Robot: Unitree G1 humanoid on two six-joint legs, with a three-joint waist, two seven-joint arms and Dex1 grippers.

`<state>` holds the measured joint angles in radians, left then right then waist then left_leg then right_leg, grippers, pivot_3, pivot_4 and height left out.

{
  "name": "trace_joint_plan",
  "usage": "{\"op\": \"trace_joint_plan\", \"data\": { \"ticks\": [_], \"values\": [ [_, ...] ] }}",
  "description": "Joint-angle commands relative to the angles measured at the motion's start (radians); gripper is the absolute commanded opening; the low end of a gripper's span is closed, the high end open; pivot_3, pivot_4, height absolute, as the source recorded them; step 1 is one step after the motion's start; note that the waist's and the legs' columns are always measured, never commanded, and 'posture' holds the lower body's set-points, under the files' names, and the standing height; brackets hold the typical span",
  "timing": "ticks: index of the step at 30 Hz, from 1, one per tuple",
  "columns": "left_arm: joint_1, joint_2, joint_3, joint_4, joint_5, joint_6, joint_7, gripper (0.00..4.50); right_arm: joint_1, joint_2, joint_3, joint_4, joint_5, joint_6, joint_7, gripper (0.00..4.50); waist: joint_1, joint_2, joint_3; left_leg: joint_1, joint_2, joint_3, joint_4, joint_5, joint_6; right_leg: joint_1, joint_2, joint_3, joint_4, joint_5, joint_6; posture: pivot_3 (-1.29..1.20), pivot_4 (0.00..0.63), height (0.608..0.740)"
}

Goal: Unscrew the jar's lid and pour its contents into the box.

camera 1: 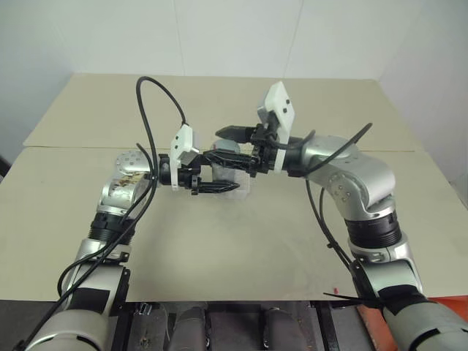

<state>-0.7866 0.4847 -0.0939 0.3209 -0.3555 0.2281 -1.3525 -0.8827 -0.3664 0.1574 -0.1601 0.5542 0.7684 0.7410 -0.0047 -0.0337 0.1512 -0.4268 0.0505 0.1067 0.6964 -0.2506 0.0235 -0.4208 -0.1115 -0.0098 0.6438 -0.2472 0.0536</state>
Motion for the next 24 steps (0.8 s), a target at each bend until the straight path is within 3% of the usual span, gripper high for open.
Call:
{"op": "trace_joint_plan", "data": {
  "ticks": [1,7,17,24],
  "values": [
    [-0.010,0.009,0.013,-0.038,-0.011,-0.014,-0.006,2.75,-0.015,-0.014,-0.005,-0.028,0.000,0.002,0.024,2.74,0.000,0.000,0.000,0.000,0.000,0.000,0.000,0.000,0.000,0.000,0.000,0.000,0.000,0.000,0.000,0.00,0.150,0.740],
    [-0.020,0.011,0.020,-0.037,-0.026,-0.008,-0.023,2.75,0.000,-0.043,0.014,-0.032,-0.009,-0.033,0.095,2.74,0.000,0.000,0.000,0.000,0.000,0.000,0.000,0.000,0.000,0.000,0.000,0.000,0.000,0.000,0.000,0.00,0.150,0.740],
    [0.013,0.041,0.059,-0.246,-0.232,0.163,-0.210,2.75,-0.031,-0.112,0.051,0.065,0.102,-0.148,0.597,2.74,-0.006,0.000,0.000,-0.001,0.000,-0.001,0.000,-0.002,0.004,0.000,0.000,0.000,0.000,0.000,0.000,0.00,0.150,0.740],
    [0.054,0.074,0.051,-0.358,-0.307,0.239,-0.261,2.75,-0.089,-0.082,0.082,0.165,0.096,-0.186,0.767,2.74,-0.008,0.000,0.000,0.001,0.001,-0.003,0.000,-0.002,0.004,0.000,0.001,0.000,0.001,0.000,0.000,0.00,0.150,0.740]
  ]
}}
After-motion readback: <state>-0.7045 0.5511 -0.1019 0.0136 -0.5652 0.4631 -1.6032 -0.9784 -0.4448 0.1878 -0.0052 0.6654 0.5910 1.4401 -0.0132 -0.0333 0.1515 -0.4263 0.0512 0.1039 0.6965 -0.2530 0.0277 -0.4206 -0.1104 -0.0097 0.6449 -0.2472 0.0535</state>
